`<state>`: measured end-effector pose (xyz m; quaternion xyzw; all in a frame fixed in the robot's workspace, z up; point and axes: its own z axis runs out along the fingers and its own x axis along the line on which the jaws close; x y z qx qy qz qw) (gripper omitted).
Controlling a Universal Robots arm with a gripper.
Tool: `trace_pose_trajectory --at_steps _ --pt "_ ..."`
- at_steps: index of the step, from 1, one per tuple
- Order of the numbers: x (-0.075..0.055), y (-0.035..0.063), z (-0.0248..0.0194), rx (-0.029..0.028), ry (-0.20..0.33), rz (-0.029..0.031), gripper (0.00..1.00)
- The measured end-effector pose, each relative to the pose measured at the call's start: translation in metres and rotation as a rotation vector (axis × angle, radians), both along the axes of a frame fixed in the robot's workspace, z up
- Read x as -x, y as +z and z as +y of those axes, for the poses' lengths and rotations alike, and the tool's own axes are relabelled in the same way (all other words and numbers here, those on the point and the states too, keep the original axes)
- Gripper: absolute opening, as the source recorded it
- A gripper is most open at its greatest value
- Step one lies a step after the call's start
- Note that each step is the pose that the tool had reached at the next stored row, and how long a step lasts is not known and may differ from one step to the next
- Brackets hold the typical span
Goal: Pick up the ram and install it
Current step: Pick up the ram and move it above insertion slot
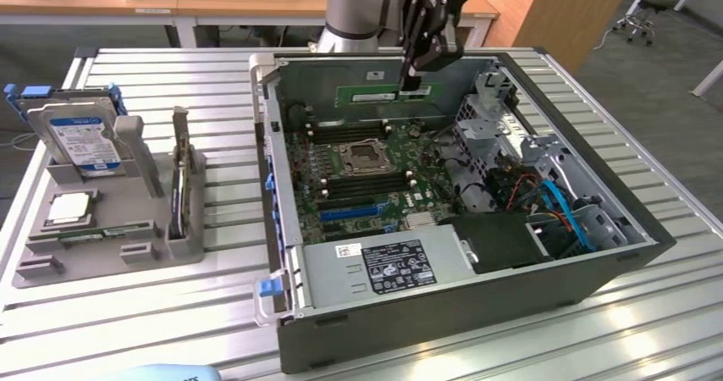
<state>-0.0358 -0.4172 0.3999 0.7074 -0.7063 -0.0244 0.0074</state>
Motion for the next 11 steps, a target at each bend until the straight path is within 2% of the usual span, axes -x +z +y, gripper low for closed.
trace_pose_trajectory --at_steps 5,11 --pt "-0.0097 -0.0001 0.0 0.0001 0.0 0.0 0.11" --pt "-0.0109 -0.0014 0.0001 0.0 0.0 0.0 0.11"
